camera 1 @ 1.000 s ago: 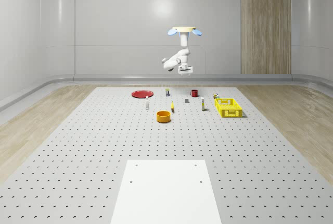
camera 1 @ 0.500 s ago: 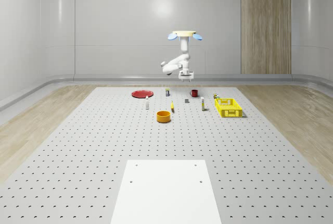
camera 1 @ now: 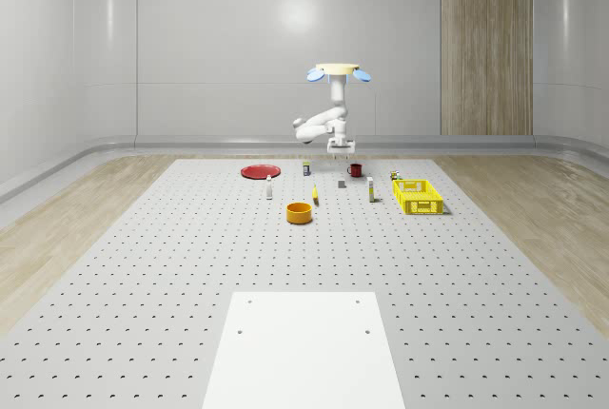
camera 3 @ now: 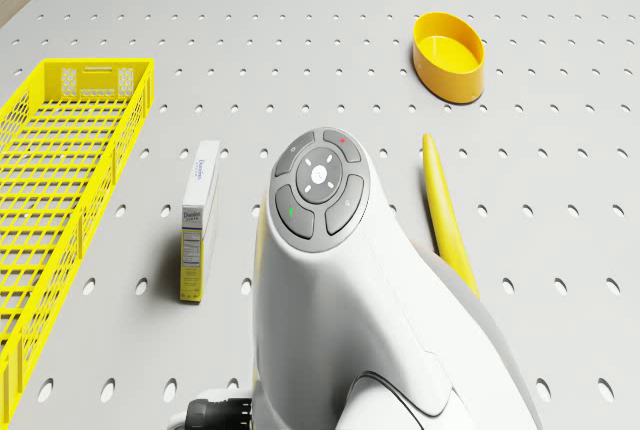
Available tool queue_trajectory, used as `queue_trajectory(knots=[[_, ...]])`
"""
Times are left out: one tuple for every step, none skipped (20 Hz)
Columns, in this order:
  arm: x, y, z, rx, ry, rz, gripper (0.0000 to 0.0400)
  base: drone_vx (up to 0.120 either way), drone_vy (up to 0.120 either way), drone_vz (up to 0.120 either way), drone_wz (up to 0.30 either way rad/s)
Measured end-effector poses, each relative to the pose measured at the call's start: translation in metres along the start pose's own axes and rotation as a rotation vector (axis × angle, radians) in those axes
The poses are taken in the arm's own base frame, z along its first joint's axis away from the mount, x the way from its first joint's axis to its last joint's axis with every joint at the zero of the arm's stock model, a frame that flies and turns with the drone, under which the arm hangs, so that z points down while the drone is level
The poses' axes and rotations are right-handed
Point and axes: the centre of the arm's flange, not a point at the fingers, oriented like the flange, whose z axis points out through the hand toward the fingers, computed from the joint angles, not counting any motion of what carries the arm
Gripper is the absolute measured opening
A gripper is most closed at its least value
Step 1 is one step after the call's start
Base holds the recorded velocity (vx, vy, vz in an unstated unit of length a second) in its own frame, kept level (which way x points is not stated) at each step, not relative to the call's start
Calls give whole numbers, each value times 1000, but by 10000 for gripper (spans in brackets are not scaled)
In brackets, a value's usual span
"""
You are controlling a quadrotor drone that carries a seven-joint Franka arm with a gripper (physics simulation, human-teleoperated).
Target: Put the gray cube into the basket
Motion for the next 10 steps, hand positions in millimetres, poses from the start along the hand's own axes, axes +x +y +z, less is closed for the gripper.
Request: queue_trajectory(knots=[[0,0,0,0,0,0,400,0,0,-120,0],[0,0,0,0,0,0,400,0,0,-120,0],[0,0,0,-1,1,0,400,0,0,-120,0],[0,0,0,-1,1,0,400,0,0,-120,0],[0,0,0,-1,1,0,400,0,0,-120,0],[0,0,0,-1,1,0,400,0,0,-120,0],[0,0,0,-1,1,0,400,0,0,-120,0],[0,0,0,-1,1,0,400,0,0,-120,0],[0,0,0,-1,1,0,400,0,0,-120,0],[0,0,0,-1,1,0,400,0,0,-120,0]])
